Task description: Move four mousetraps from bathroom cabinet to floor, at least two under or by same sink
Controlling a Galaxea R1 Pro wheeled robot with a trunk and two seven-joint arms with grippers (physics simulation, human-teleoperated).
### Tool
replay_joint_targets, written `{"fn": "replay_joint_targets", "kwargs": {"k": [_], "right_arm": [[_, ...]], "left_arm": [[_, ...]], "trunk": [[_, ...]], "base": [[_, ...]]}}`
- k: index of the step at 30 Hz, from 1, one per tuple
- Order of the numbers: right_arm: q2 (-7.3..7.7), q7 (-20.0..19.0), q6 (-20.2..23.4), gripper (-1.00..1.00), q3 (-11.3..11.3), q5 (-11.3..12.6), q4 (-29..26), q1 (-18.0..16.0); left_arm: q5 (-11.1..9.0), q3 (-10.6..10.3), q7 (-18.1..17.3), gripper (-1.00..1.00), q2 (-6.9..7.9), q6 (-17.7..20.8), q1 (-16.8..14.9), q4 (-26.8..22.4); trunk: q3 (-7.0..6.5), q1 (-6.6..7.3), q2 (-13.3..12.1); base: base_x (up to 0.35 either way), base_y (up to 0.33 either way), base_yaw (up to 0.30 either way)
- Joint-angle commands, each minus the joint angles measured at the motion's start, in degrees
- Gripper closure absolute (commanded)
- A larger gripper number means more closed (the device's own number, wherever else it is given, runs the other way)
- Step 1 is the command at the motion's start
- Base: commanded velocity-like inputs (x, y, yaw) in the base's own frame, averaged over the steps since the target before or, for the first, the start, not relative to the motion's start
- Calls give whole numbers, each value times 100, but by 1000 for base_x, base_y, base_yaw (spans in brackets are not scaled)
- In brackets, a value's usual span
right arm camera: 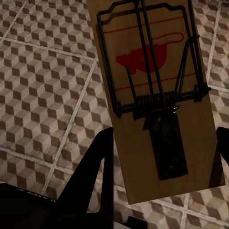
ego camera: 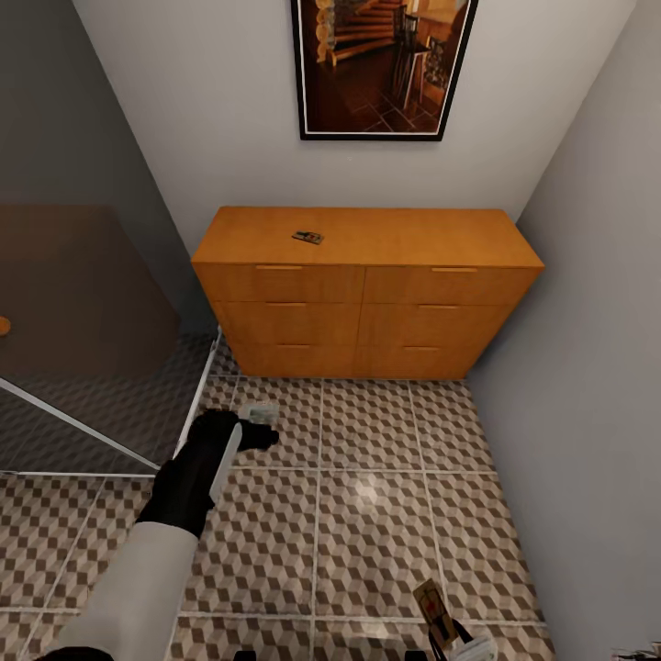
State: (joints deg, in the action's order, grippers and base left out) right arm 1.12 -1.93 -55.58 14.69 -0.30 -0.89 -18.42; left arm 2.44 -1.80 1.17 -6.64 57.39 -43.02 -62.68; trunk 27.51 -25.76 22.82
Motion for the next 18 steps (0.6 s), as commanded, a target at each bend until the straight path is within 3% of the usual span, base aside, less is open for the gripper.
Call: {"fn": "replay_joint_targets", "kwargs": {"k": [1,4,10,18], "right_arm": [[0,-36,-20,100,-10,12,4,-1],[-4,-35,-28,100,-10,12,2,3],[-6,-35,-25,100,-10,12,1,5],[-11,-35,-23,100,-10,12,1,5]], "left_arm": [[23,-5,5,-100,-7,29,-143,121],[26,-5,5,-100,-41,39,-674,570],[27,-5,10,-100,-56,43,-1412,1146],[31,-5,14,-100,-58,40,-1884,1500]], "trunk": [[9,-2,9],[9,-2,9],[9,-2,9],[9,-2,9]], "base": [[0,0,0],[0,0,0],[0,0,0],[0,0,0]]}}
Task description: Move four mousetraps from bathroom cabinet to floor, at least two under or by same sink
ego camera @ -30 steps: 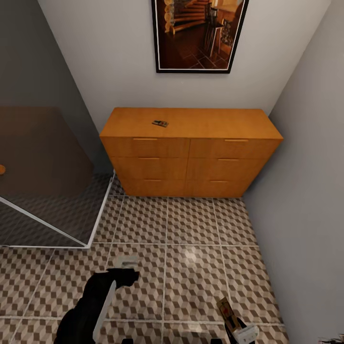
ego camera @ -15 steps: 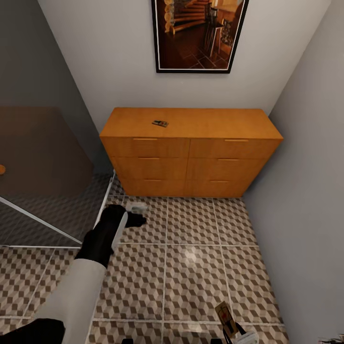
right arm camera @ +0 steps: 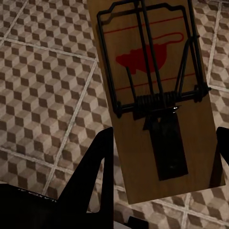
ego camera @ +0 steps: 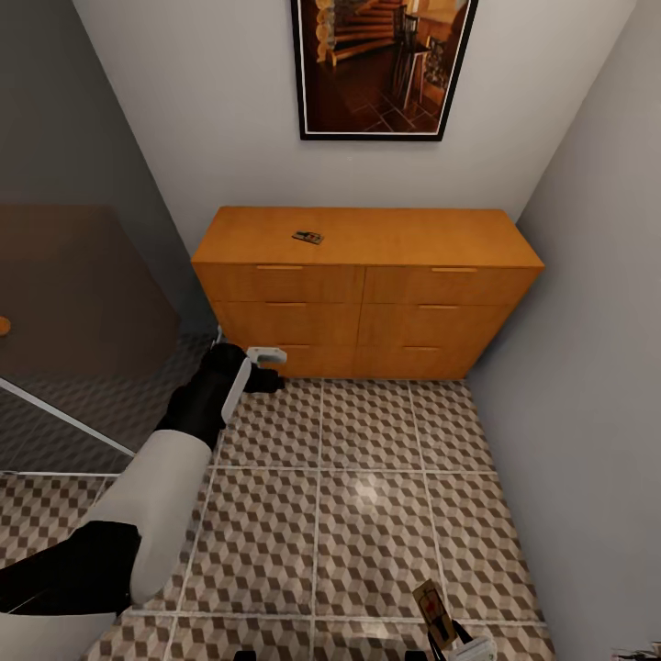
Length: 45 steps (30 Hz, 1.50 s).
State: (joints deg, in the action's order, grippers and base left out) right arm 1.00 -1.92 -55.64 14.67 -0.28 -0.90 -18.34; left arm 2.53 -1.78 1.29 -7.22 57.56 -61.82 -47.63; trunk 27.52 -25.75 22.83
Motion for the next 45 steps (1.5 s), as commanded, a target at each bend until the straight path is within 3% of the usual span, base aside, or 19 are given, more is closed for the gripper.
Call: {"fn": "replay_joint_targets", "kwargs": {"k": [1,13,26,45], "right_arm": [[3,-36,-17,100,-8,10,2,-3],[17,-30,0,100,-8,10,2,-3],[30,-20,10,100,-16,10,2,-3],[23,-16,10,100,-16,10,1,-3]], "left_arm": [[20,-7,3,-100,-3,26,-30,-49],[-5,-14,-22,-100,-52,77,-75,-1052],[-200,-24,-23,-100,-53,82,-76,-1302],[-229,-24,-24,-100,-51,80,-74,-1250]], "trunk": [[8,-3,9],[8,-3,9],[8,-3,9],[8,-3,9]], "base": [[0,0,0],[0,0,0],[0,0,0],[0,0,0]]}}
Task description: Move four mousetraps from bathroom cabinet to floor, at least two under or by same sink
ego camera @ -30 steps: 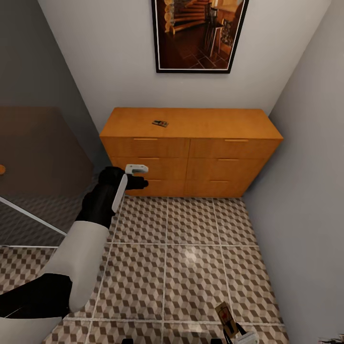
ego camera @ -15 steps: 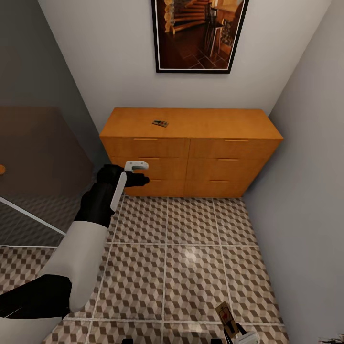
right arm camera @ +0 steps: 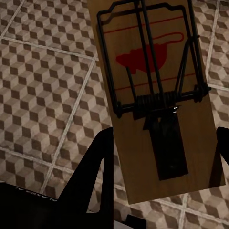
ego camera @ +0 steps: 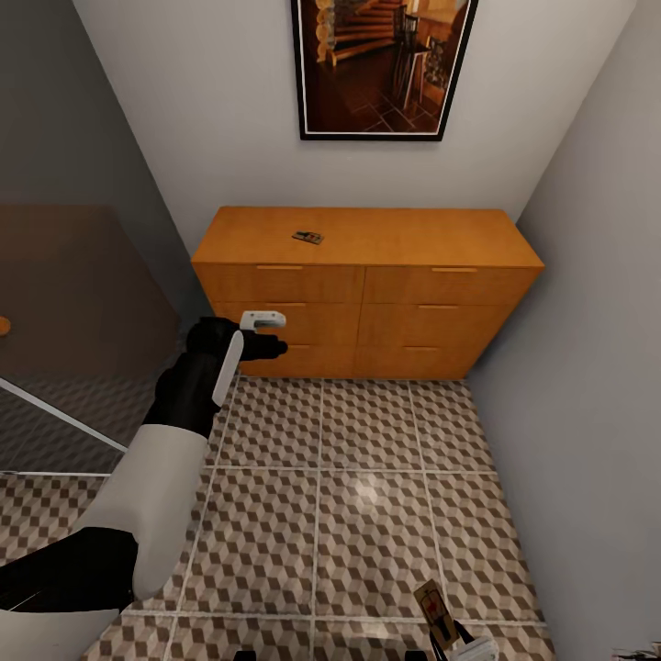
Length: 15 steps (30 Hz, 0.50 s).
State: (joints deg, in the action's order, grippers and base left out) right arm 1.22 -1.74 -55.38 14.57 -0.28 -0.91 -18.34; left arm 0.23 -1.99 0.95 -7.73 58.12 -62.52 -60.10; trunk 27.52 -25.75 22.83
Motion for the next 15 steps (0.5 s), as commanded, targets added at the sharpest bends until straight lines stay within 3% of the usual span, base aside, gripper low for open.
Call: {"fn": "replay_joint_targets", "kwargs": {"k": [1,15], "right_arm": [[1,-33,-17,100,-7,10,2,-3],[18,-36,-17,100,-7,10,-6,-3]], "left_arm": [[-1,-4,10,-100,0,23,-5,-3],[-5,-55,-14,-100,9,23,-6,-88]], "trunk": [[8,-3,9],[8,-3,9]], "base": [[0,0,0],[0,0,0]]}}
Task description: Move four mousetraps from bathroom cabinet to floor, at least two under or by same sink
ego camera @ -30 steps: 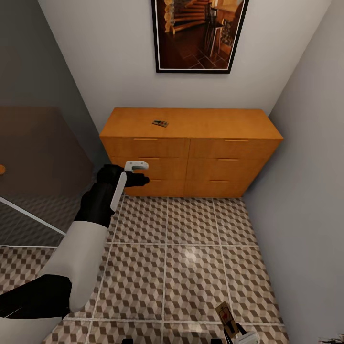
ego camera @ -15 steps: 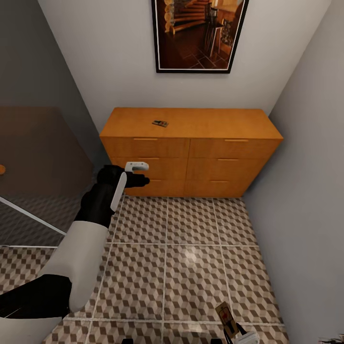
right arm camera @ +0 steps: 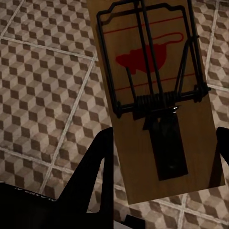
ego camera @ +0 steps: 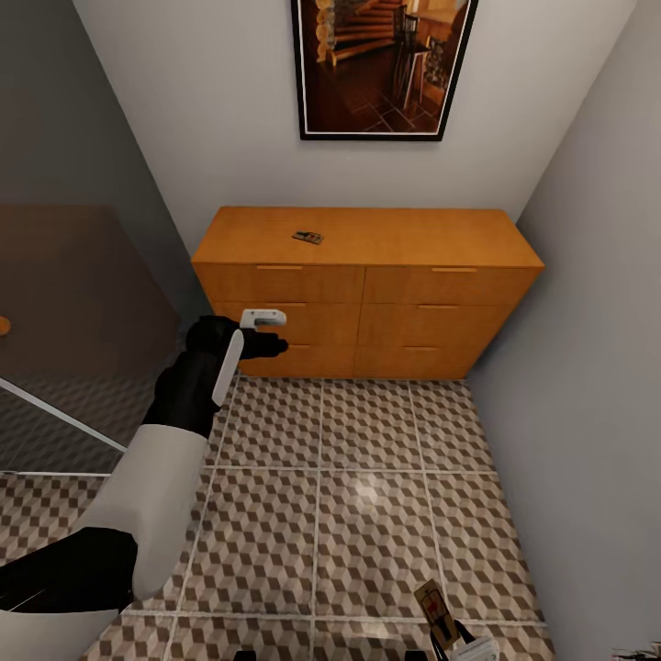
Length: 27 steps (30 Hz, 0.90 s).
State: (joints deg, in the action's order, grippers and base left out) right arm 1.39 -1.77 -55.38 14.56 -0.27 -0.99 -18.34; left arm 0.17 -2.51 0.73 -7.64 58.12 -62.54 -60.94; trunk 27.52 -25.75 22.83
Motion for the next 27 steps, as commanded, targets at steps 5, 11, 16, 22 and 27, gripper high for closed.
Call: {"fn": "replay_joint_targets", "kwargs": {"k": [5,11,16,22,27], "right_arm": [[2,-34,-17,100,-6,10,2,-3],[-4,-33,-17,100,-6,10,2,-3],[-6,-30,-17,100,-6,10,2,-3],[-7,-33,-17,100,-6,10,2,-3],[-7,-33,-17,100,-6,10,2,-3]], "left_arm": [[0,-2,6,-100,6,24,-4,-5],[0,1,6,-100,5,24,-4,-4],[0,0,6,-100,1,24,-4,2],[0,-2,6,-100,-5,24,-4,3],[0,-4,6,-100,-9,24,-4,9]], "trunk": [[8,-3,9],[8,-3,9],[12,-3,9],[24,-3,9],[36,-3,9]], "base": [[0,0,0],[21,-1,34],[193,-68,213],[288,-125,272],[307,-138,280]]}}
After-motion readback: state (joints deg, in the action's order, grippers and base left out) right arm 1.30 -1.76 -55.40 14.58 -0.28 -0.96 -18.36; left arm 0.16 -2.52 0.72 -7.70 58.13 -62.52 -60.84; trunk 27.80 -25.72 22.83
